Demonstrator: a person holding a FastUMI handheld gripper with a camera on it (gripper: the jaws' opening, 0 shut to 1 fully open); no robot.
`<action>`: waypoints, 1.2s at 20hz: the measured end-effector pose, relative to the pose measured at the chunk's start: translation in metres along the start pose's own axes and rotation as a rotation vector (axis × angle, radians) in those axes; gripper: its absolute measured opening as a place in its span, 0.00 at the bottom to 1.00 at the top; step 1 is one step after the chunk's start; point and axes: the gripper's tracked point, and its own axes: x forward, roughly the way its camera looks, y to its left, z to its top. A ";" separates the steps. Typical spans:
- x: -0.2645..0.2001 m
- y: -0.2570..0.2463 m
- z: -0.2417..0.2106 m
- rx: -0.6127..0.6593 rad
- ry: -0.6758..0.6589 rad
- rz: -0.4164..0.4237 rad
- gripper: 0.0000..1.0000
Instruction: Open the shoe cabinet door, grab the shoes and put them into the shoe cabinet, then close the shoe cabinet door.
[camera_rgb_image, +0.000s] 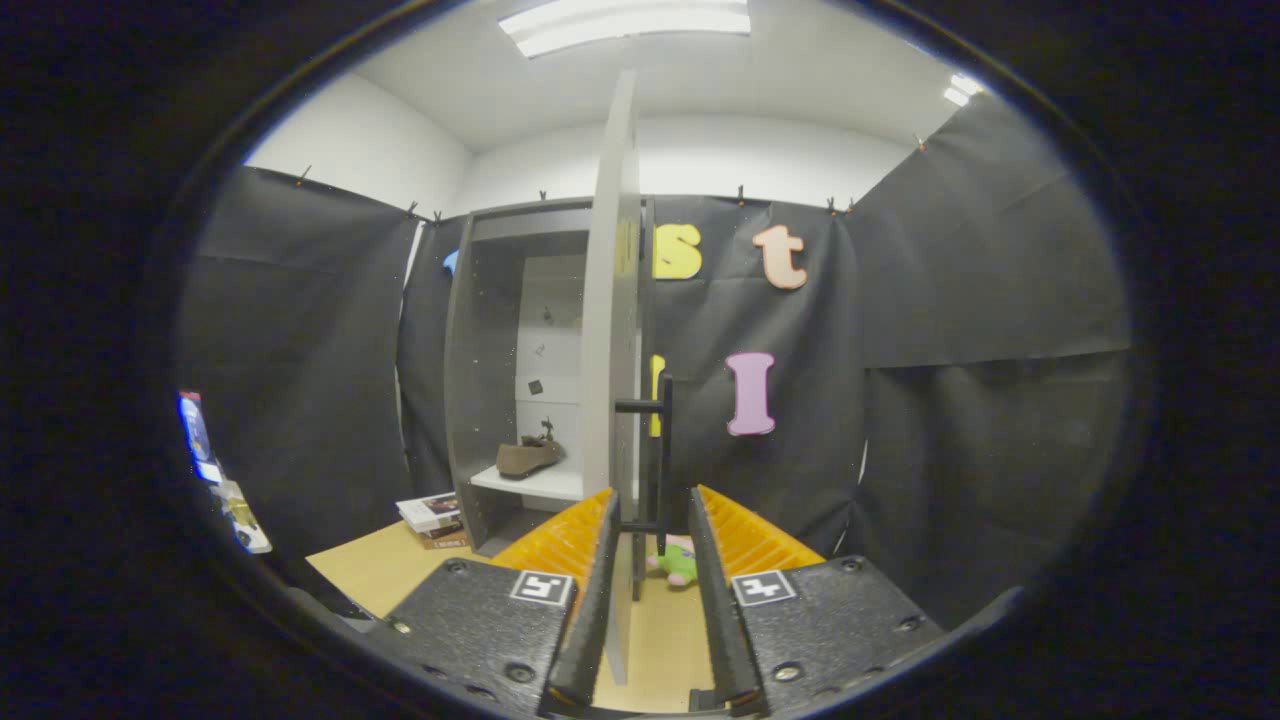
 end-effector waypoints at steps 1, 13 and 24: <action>-0.006 0.003 0.004 -0.006 -0.027 -0.026 0.64; -0.029 0.134 -0.056 0.011 -0.027 0.008 1.00; 0.049 0.165 -0.117 0.121 -0.061 -0.013 1.00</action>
